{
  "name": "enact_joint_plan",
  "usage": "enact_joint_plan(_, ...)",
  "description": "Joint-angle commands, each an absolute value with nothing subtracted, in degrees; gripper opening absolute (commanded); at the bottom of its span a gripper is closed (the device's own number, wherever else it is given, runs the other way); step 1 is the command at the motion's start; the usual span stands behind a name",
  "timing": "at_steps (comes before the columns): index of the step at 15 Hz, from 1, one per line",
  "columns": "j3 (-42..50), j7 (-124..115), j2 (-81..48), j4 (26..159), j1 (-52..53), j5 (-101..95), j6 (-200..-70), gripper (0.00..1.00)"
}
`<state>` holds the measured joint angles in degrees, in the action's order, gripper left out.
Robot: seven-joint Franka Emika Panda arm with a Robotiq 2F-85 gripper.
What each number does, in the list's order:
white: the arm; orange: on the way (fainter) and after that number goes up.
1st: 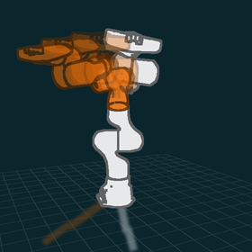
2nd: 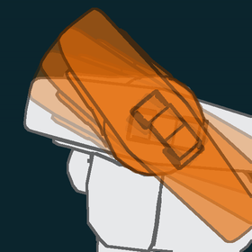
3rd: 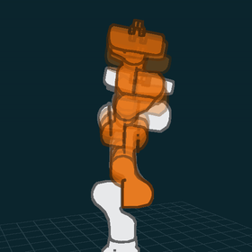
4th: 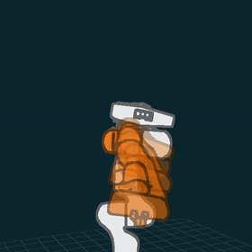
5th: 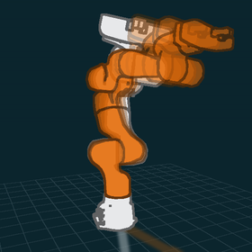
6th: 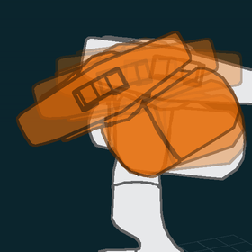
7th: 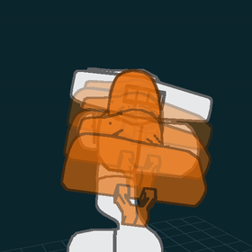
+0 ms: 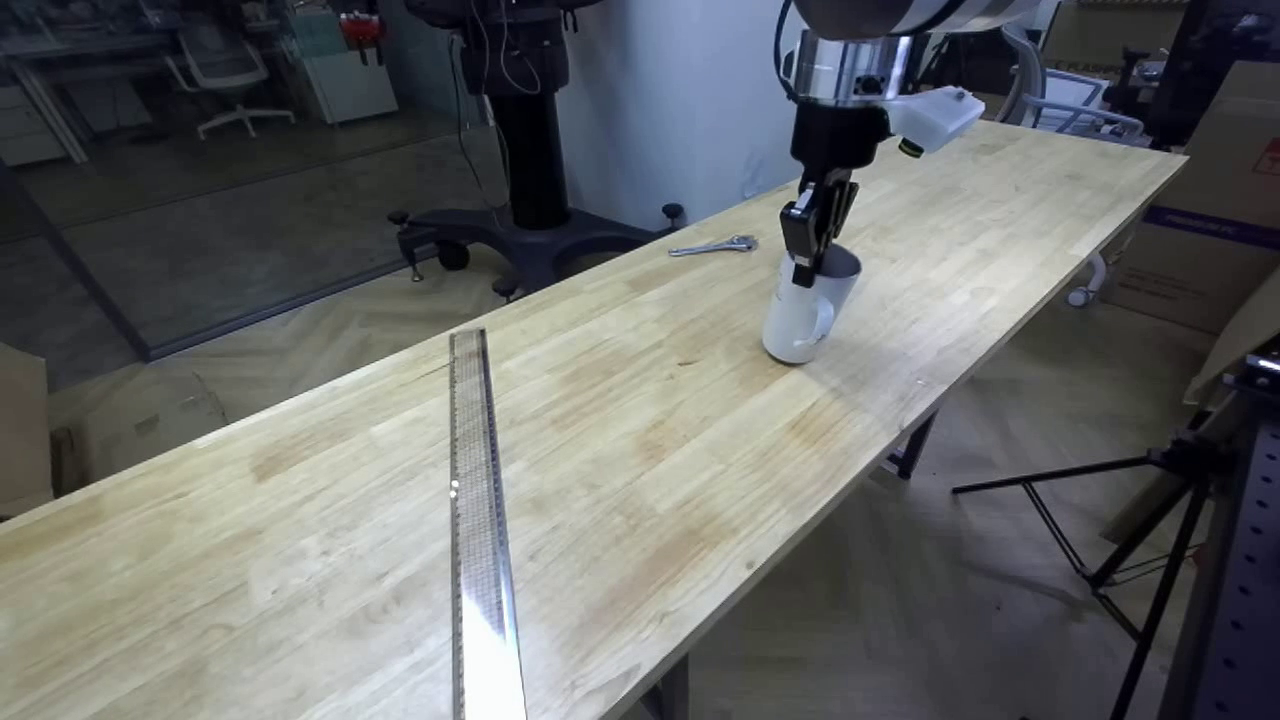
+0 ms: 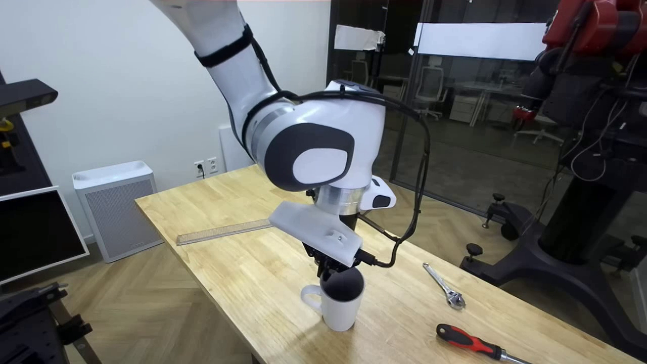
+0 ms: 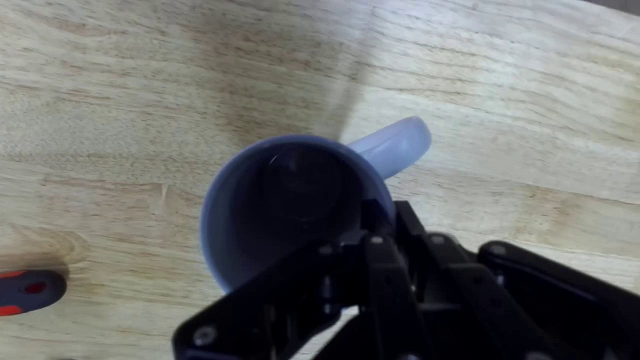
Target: Move the cup backwards to the center of the table
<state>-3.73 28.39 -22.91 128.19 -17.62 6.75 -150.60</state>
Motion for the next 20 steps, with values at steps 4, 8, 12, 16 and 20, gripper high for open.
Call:
enact_joint_plan(4,-3.3,35.5,-23.9,119.4,-16.0,5.4,-133.6,0.02)
enact_joint_plan(8,-1.6,33.3,-26.5,112.1,-13.3,2.4,-124.4,0.02)
enact_joint_plan(12,-0.1,30.3,-30.9,103.1,-10.4,-1.7,-116.5,0.02)
enact_joint_plan(16,0.4,26.6,-35.5,95.5,-8.2,-5.2,-112.1,0.02)
enact_joint_plan(20,1.2,21.5,-38.8,91.3,-6.0,-7.9,-114.1,0.02)
